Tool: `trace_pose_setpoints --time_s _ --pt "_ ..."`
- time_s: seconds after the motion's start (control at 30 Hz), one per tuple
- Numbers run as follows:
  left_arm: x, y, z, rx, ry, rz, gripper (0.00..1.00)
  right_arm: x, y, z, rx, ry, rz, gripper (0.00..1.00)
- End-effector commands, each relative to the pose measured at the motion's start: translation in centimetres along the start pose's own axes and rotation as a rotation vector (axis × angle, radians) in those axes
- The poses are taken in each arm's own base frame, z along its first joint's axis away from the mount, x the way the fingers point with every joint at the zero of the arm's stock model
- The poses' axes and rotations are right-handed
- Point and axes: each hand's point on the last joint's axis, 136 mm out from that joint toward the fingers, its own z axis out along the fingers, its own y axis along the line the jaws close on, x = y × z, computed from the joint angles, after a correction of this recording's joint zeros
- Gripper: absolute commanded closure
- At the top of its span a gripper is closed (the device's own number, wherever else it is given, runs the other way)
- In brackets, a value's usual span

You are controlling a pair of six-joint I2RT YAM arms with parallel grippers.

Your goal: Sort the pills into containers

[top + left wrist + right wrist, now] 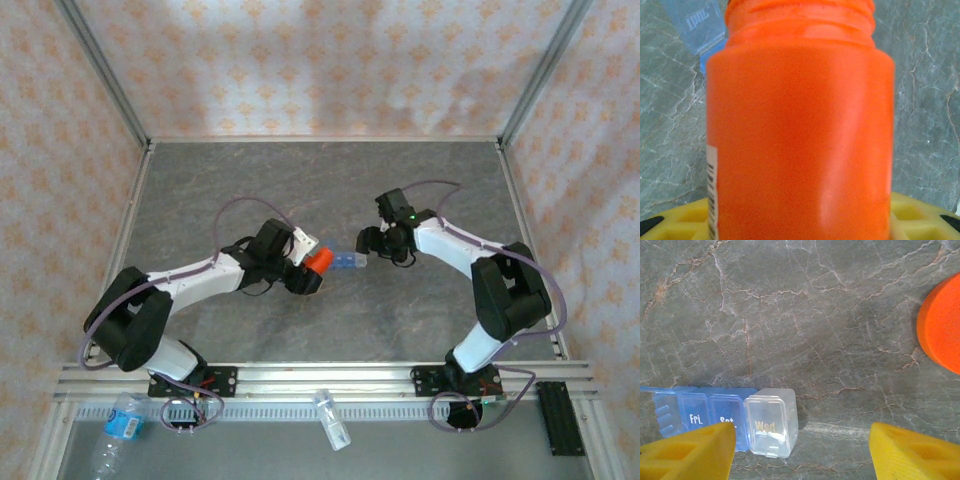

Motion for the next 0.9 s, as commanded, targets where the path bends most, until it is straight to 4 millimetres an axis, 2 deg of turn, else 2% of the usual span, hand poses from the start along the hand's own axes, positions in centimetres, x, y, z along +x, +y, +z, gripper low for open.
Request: trace_pose_setpoints --time_s 0.0,0.27,0.87 --pt "0.7 0.4 0.4 -0.017 0.023 -0.024 1.00 0.1 0.3 0.8 -0.001 0.016 -0.022 0.30" --pt "1.1 1.1 1.6 -0.025 0.037 -0.052 1.00 0.3 0.3 1.4 0.004 0.033 -0.027 0.31" --pt "1.1 1.8 2.3 -0.054 0.085 -0.034 1.00 0.5 0.2 2.4 0.014 0.047 -0.010 0.32"
